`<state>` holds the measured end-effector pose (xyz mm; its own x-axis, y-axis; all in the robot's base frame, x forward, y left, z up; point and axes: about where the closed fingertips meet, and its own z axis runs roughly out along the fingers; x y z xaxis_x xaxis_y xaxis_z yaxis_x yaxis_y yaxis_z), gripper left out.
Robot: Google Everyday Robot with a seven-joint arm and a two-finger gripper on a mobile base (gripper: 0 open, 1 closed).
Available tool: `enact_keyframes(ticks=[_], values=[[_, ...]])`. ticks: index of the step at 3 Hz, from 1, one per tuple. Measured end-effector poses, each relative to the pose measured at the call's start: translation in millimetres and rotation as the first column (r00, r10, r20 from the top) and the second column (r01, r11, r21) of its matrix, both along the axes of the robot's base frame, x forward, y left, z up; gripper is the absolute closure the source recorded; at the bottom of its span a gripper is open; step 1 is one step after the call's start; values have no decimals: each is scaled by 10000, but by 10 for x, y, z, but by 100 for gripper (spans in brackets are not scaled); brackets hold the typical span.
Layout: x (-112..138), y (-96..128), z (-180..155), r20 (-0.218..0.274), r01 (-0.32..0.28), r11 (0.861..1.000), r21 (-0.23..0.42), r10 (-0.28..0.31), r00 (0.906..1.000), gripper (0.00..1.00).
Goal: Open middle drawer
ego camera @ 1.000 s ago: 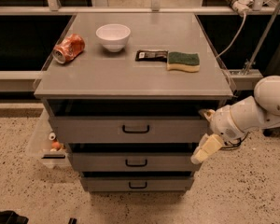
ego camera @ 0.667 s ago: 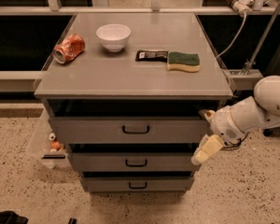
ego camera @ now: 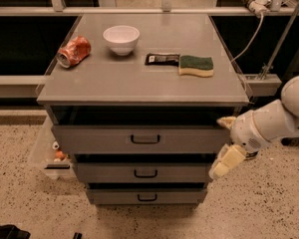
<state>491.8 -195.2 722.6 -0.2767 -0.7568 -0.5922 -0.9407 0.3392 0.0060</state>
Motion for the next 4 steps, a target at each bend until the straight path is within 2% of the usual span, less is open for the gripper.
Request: enact_keyframes(ticks=[1,2,3,4], values=[[-406,-52,393,1199,562,9929,-1045,-435,9918,0],[-484,-143,794,2363,1264,9799,-1540,-877,9677,0],[-490,195,384,1151,287,9959,-862,-187,9932,0],[-503,583,-441,-717,-447,9970,625,491,9962,0]])
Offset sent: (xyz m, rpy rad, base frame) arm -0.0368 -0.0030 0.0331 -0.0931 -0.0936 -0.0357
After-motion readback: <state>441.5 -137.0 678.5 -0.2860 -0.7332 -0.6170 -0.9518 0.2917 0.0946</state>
